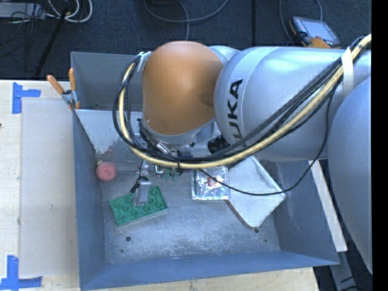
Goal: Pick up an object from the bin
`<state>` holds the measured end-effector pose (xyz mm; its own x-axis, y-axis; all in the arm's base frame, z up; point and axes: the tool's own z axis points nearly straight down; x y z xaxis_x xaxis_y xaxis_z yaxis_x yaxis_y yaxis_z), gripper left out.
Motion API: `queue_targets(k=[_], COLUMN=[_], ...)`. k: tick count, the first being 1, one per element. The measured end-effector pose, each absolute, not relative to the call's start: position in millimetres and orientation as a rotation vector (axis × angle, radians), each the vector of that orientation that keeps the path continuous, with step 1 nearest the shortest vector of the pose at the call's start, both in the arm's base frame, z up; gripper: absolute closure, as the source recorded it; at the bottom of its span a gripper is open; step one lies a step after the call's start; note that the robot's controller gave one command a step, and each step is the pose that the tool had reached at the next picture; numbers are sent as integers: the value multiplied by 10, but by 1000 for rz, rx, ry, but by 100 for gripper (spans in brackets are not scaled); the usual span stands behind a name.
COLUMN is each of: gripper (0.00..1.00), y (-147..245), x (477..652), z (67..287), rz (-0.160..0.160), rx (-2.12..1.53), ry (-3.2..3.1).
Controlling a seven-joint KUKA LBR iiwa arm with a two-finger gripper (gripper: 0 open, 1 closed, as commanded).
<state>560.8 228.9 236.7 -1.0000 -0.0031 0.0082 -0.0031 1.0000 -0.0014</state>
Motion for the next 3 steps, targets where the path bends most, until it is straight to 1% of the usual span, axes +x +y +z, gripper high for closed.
queue_targets(k=[1, 2, 3], gripper=[0, 100, 0], y=[2093, 2098, 2097], x=[5290, 5313, 5311], z=[653, 698, 695], rz=[2, -1, -1], rx=[271, 264, 262], ry=[-3124, -3130, -3129])
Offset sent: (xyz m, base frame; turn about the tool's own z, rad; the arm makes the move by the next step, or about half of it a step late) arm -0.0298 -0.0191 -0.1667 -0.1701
